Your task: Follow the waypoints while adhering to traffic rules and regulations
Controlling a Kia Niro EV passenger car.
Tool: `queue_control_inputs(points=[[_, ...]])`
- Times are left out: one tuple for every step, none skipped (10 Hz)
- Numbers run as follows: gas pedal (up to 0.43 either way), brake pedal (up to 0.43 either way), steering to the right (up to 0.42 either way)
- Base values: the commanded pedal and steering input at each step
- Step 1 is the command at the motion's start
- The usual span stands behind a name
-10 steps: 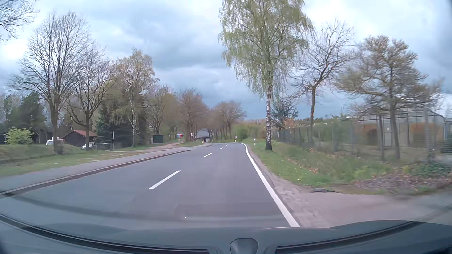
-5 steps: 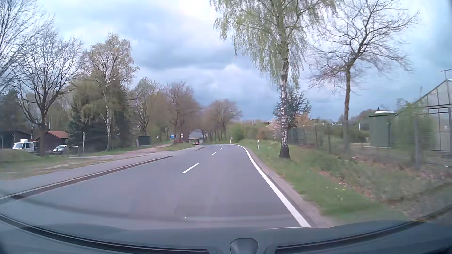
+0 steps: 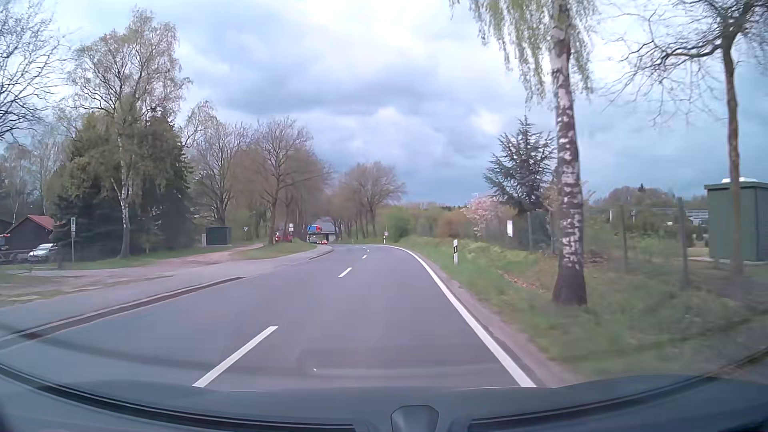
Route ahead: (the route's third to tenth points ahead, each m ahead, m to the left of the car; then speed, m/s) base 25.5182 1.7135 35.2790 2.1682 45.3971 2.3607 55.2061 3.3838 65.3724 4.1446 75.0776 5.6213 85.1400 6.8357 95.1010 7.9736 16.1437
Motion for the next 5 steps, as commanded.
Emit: queue_control_inputs(points=[[0.02, 0.0, 0.006], [0.02, 0.0, 0.005], [0.02, 0.0, 0.006], [0.028, 0.0, 0.006], [0.028, 0.0, 0.006]])
